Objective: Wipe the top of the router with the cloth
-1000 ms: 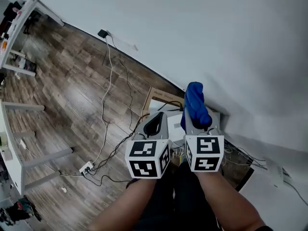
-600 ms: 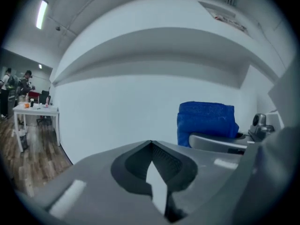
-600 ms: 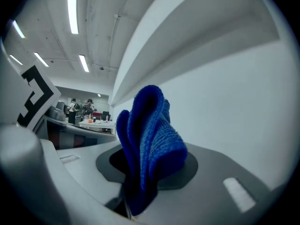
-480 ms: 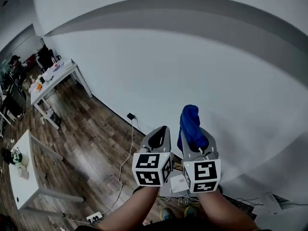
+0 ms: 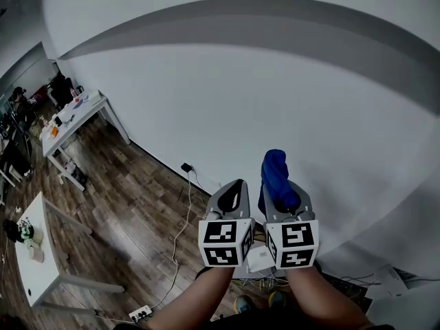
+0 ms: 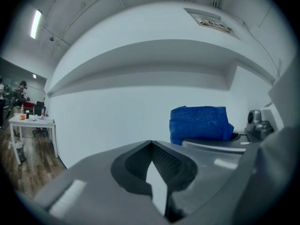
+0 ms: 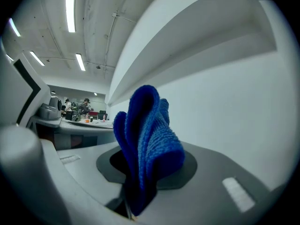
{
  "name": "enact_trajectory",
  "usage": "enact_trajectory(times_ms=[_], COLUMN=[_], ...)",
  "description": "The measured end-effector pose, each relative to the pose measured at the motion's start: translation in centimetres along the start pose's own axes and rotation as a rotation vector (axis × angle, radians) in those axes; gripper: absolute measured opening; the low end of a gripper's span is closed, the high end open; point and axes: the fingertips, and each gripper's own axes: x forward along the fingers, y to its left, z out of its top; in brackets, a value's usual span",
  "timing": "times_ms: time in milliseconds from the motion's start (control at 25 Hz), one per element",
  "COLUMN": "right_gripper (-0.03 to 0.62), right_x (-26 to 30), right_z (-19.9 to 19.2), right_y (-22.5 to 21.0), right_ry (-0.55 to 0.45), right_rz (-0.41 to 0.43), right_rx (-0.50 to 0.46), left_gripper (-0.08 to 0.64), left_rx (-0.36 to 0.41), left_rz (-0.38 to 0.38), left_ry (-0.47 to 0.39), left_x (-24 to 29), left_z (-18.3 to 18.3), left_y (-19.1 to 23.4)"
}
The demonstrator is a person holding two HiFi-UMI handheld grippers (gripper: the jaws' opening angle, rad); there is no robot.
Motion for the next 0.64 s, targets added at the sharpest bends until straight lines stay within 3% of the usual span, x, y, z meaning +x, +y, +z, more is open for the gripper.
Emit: enact_trajectory(times_ms=[640], right_gripper=[0.132], right_x=[-1.3], right_z=[1.4], right_y=[0.6], right_ry=[-0.02], right_rz=[0.0], right_rx=[-0.007], left_gripper=[0.002], left_rx=[0.021], left_rz=[0.016], left_ry=[-0.048], left_x=[-1.3], left_z=[0.6], left_y=[-0.4])
